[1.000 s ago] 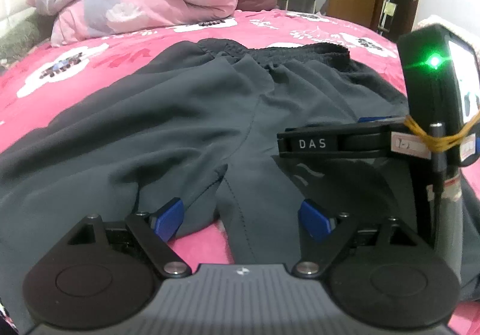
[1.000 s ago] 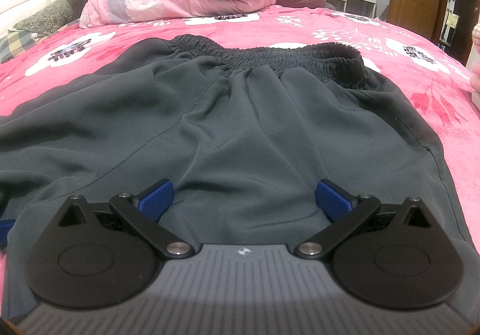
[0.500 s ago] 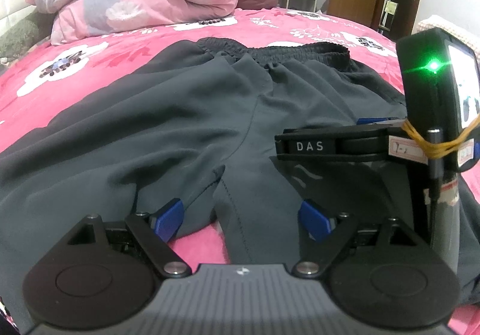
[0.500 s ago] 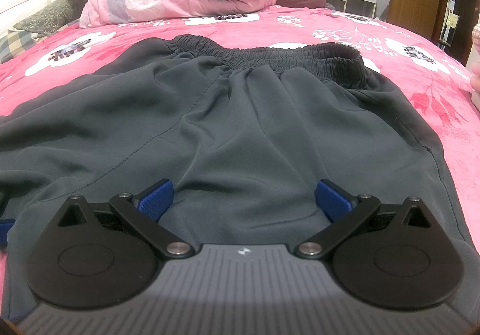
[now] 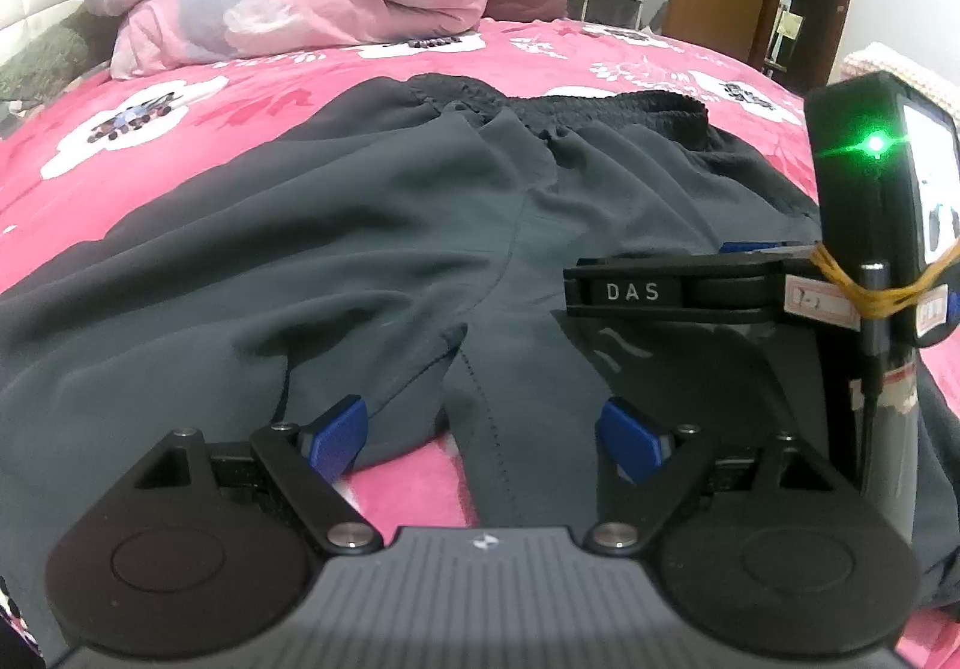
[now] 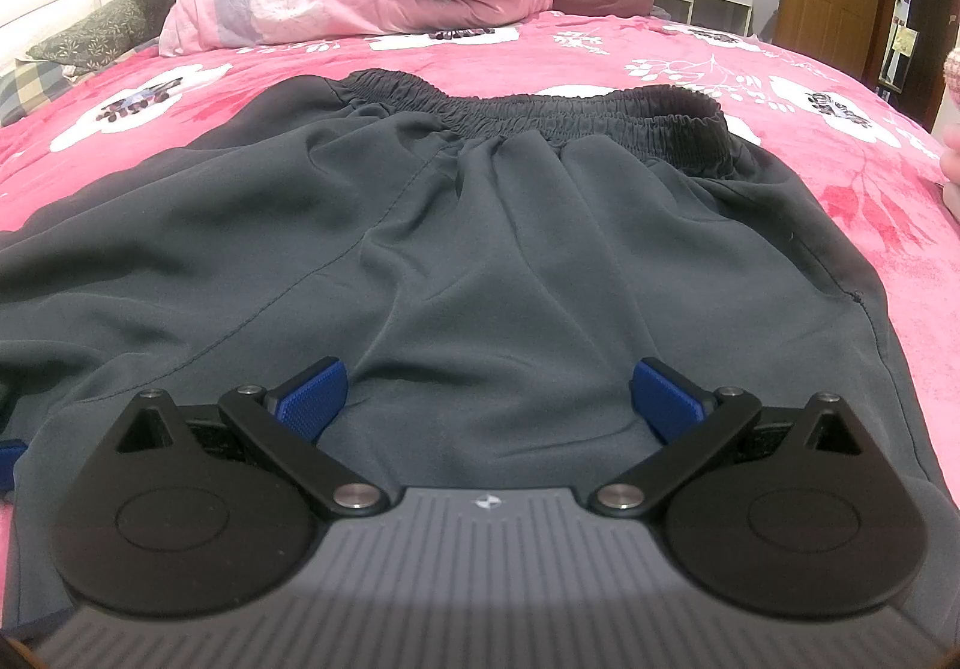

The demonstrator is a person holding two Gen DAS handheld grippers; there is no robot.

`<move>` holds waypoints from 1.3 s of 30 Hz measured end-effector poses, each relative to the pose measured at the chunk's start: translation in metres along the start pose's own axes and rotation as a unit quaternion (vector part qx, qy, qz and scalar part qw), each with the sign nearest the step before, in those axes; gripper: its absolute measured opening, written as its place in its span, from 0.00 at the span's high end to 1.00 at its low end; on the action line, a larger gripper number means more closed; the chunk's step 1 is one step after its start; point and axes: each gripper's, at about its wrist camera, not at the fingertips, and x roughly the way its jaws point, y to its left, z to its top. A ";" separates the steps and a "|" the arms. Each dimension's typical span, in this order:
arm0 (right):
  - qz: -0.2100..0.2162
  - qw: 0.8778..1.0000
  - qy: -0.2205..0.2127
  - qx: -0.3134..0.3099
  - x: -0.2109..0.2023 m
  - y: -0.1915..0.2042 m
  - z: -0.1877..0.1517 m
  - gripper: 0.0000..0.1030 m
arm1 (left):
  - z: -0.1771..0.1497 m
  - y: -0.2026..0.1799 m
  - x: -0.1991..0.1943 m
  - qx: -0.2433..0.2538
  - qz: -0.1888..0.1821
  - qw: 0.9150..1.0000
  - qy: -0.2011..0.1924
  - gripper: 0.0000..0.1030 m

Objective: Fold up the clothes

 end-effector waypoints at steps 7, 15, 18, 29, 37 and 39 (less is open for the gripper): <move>0.000 1.000 0.000 0.000 0.000 0.000 0.000 0.01 | -0.002 0.004 -0.003 -0.005 -0.002 1.000 -0.002 0.16; 0.000 1.000 0.000 0.000 0.000 0.000 0.000 0.01 | -0.003 0.008 -0.007 -0.010 -0.004 1.000 -0.004 0.16; 0.000 1.000 0.000 0.000 0.000 0.000 0.000 0.01 | -0.003 0.008 -0.008 -0.012 -0.005 1.000 -0.005 0.16; 0.000 1.000 0.000 0.000 0.000 0.000 0.000 0.01 | -0.002 0.012 -0.012 -0.019 -0.005 1.000 -0.007 0.16; 0.000 1.000 0.000 0.000 0.000 0.001 0.000 0.01 | -0.001 0.011 -0.013 -0.020 -0.005 1.000 -0.006 0.16; 0.000 1.000 0.000 0.000 0.000 0.000 0.000 0.01 | -0.001 0.012 -0.012 -0.019 -0.005 1.000 -0.005 0.16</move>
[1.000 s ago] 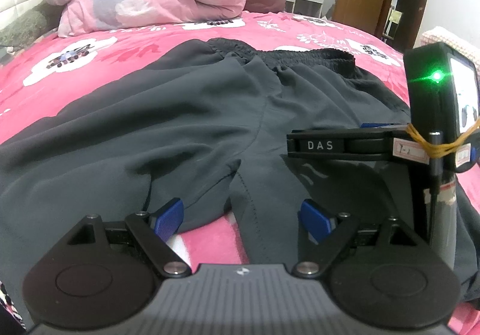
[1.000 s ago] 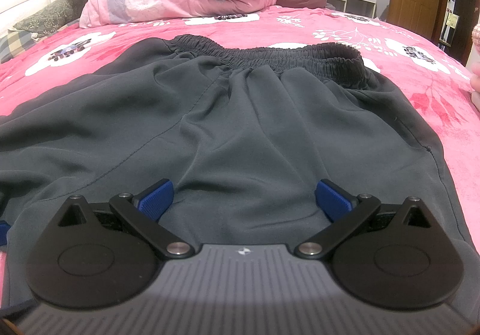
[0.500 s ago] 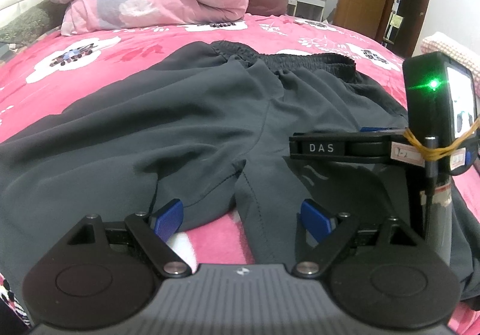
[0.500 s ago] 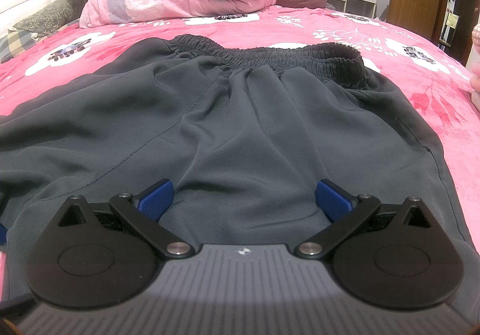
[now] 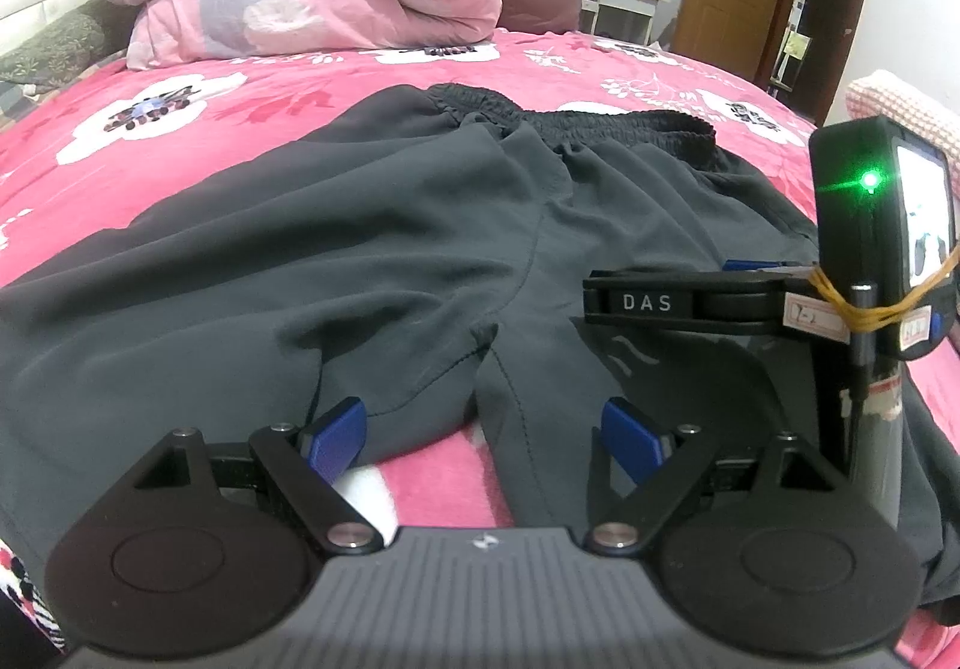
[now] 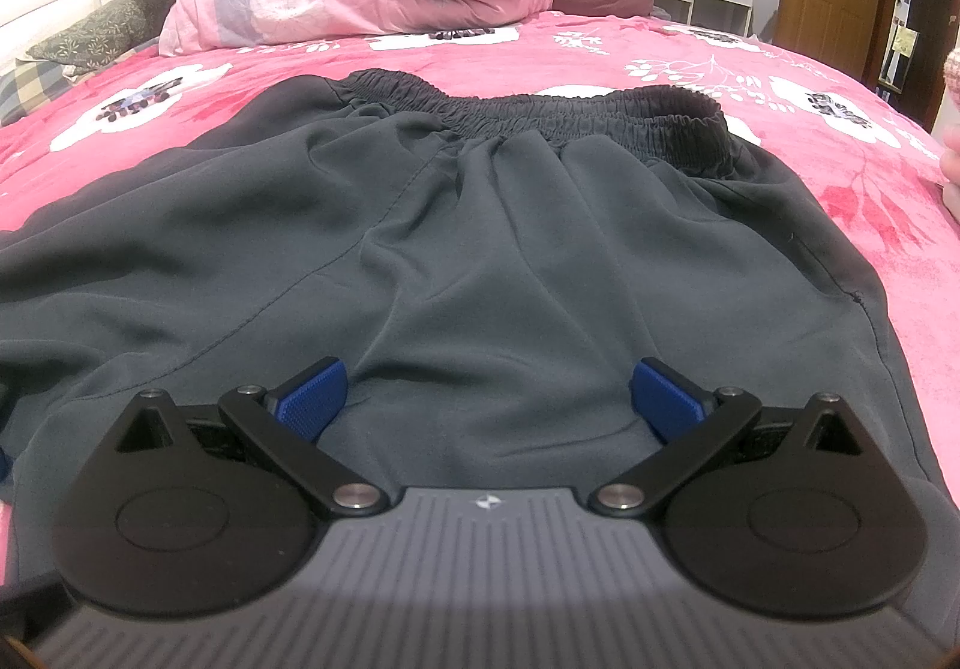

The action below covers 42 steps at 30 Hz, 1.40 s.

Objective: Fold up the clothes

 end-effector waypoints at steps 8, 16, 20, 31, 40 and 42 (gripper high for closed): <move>0.000 1.000 0.000 0.000 0.000 0.000 0.000 0.01 | 0.000 0.000 0.000 -0.001 0.001 1.000 0.001 0.16; 0.000 1.000 0.000 0.000 0.000 0.000 0.000 0.01 | -0.003 0.001 0.001 0.000 0.000 1.000 0.005 0.16; 0.000 1.000 0.000 0.000 0.000 0.000 0.000 0.01 | -0.002 0.001 0.000 0.000 -0.001 1.000 0.004 0.16; 0.000 1.000 0.000 0.000 0.000 0.000 0.000 0.01 | -0.003 0.001 -0.002 -0.002 0.001 1.000 0.003 0.16; 0.000 1.000 0.000 0.000 0.000 0.000 0.000 0.01 | -0.004 0.003 -0.003 -0.005 0.003 1.000 0.002 0.16; 0.000 1.000 0.000 0.000 0.000 0.000 0.000 0.01 | -0.004 0.005 -0.002 -0.006 0.002 1.000 0.003 0.16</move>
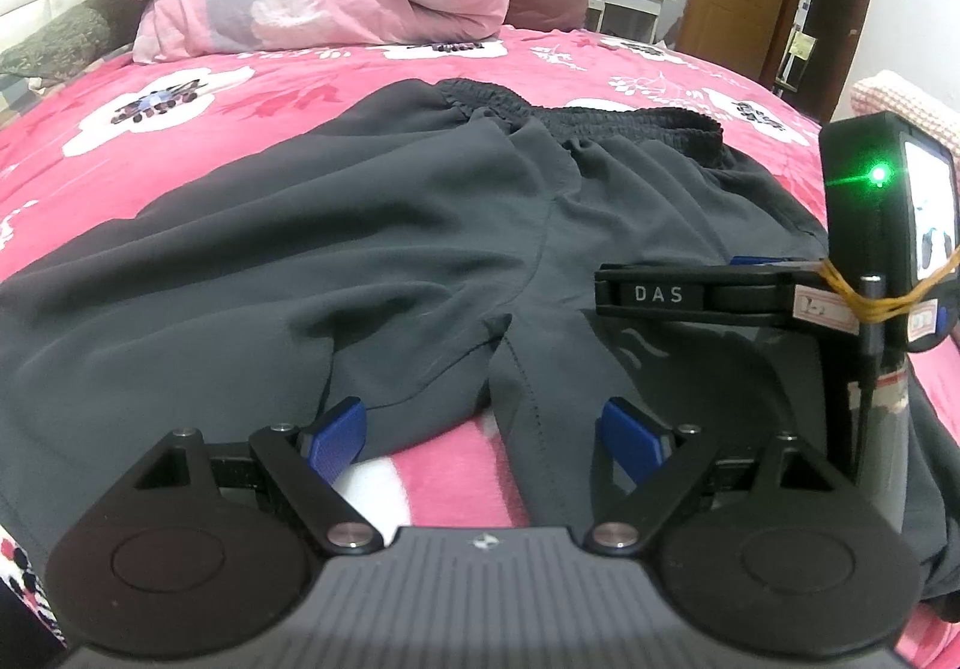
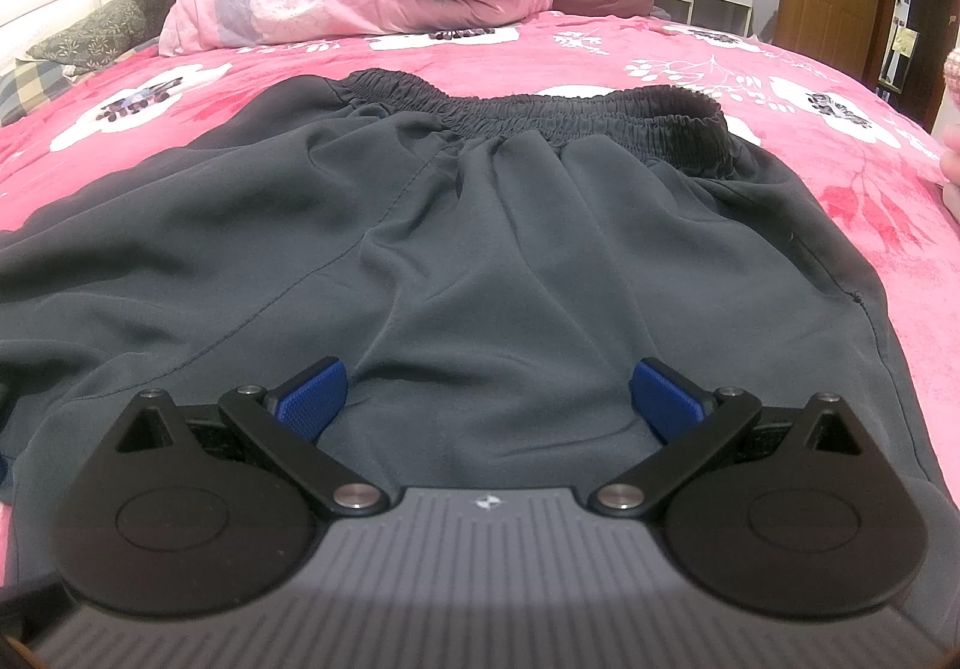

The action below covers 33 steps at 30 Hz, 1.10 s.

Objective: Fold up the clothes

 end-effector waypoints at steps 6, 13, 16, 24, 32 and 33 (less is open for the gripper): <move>0.000 1.000 0.000 0.000 0.000 0.000 0.000 0.01 | 0.000 0.003 0.000 -0.003 -0.003 1.000 -0.003 0.16; 0.000 1.000 0.000 0.000 0.000 0.000 0.000 0.01 | 0.000 0.009 0.002 -0.016 -0.007 1.000 -0.003 0.16; 0.000 1.000 0.000 0.000 0.000 0.000 0.000 0.01 | -0.002 0.011 -0.005 -0.025 -0.023 0.999 -0.009 0.16; 0.000 1.000 0.000 0.000 0.000 0.000 0.000 0.01 | -0.019 0.046 -0.036 -0.048 -0.052 0.997 -0.027 0.16; 0.000 1.000 0.000 0.000 0.000 0.000 0.000 0.01 | -0.042 0.072 -0.063 -0.021 -0.058 0.997 -0.050 0.16; 0.000 1.000 0.000 0.000 0.000 0.000 0.000 0.01 | -0.044 0.074 -0.066 -0.015 -0.054 0.997 -0.055 0.16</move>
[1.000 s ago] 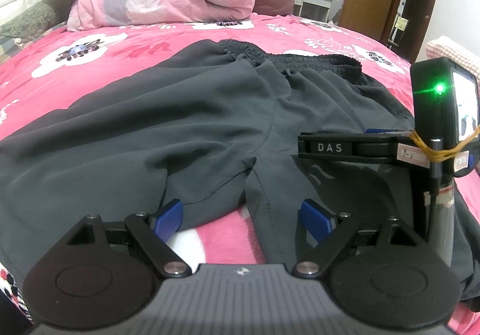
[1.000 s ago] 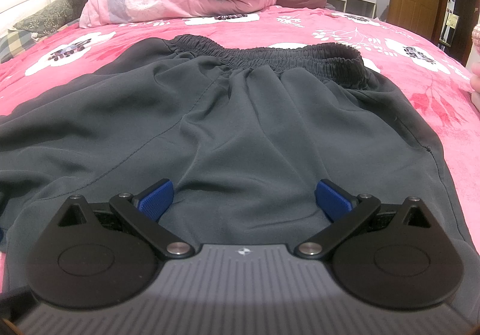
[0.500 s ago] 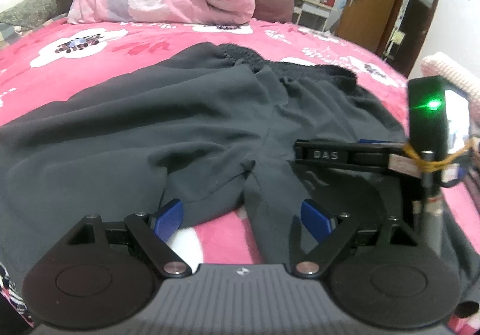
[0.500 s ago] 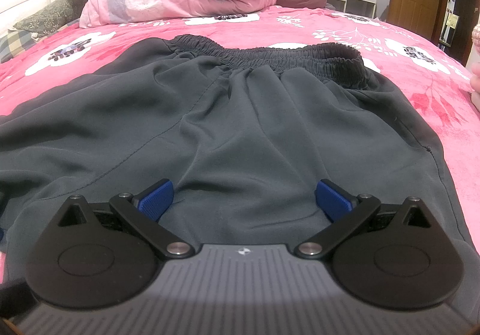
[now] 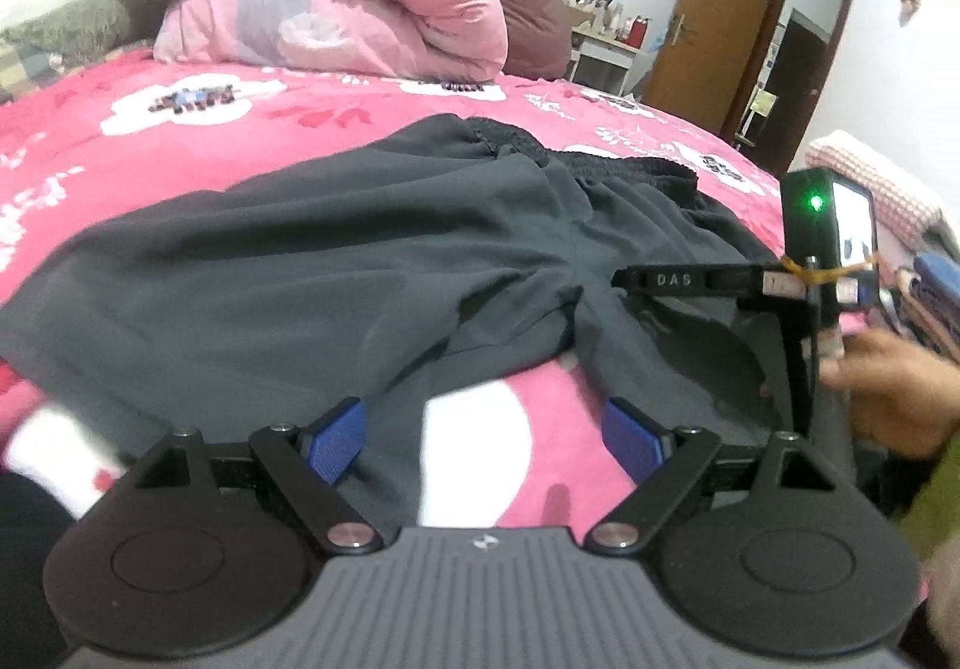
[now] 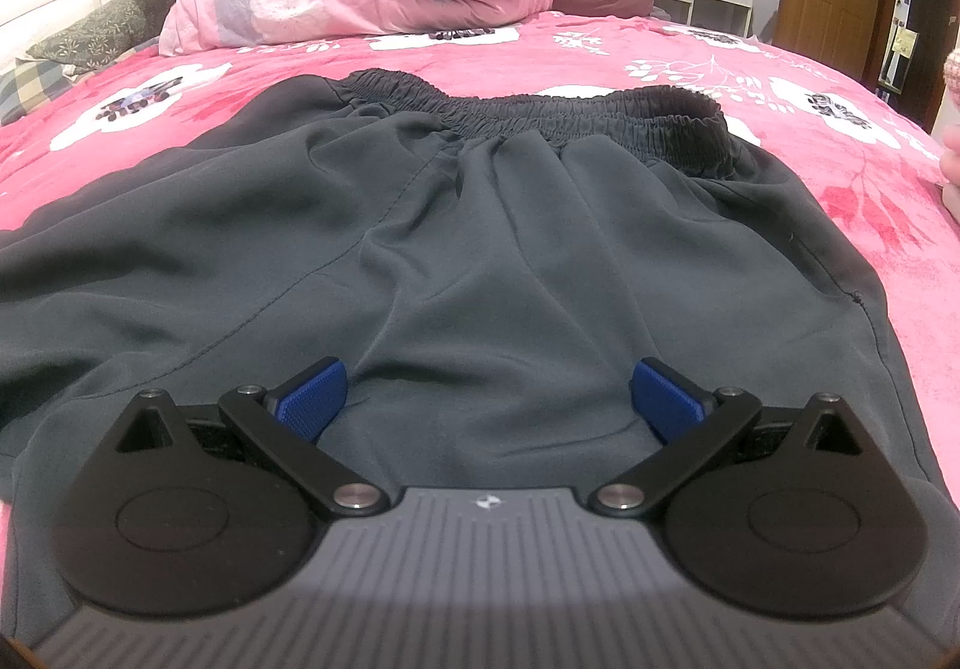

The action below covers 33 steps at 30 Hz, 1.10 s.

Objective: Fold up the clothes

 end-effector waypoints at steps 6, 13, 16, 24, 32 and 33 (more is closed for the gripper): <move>-0.003 1.000 0.003 -0.004 0.001 0.002 0.001 0.01 | -0.006 0.005 -0.017 0.040 0.014 0.999 -0.028 0.16; 0.048 0.998 -0.036 0.017 -0.049 -0.003 0.003 0.01 | 0.001 0.050 -0.047 -0.013 0.054 0.996 -0.066 0.16; 0.083 0.994 -0.069 0.024 -0.090 0.003 -0.001 0.01 | 0.004 0.089 -0.054 -0.089 0.073 0.991 -0.070 0.17; 0.272 0.962 -0.016 0.022 -0.140 0.059 -0.048 0.01 | 0.028 0.177 -0.044 -0.204 0.169 0.961 -0.080 0.28; 0.372 0.923 0.085 0.052 -0.116 0.121 -0.062 0.27 | 0.032 0.200 -0.012 -0.190 0.177 0.965 -0.027 0.62; 0.375 0.920 0.098 0.063 -0.110 0.124 -0.063 0.30 | 0.031 0.201 -0.012 -0.188 0.177 0.966 -0.029 0.69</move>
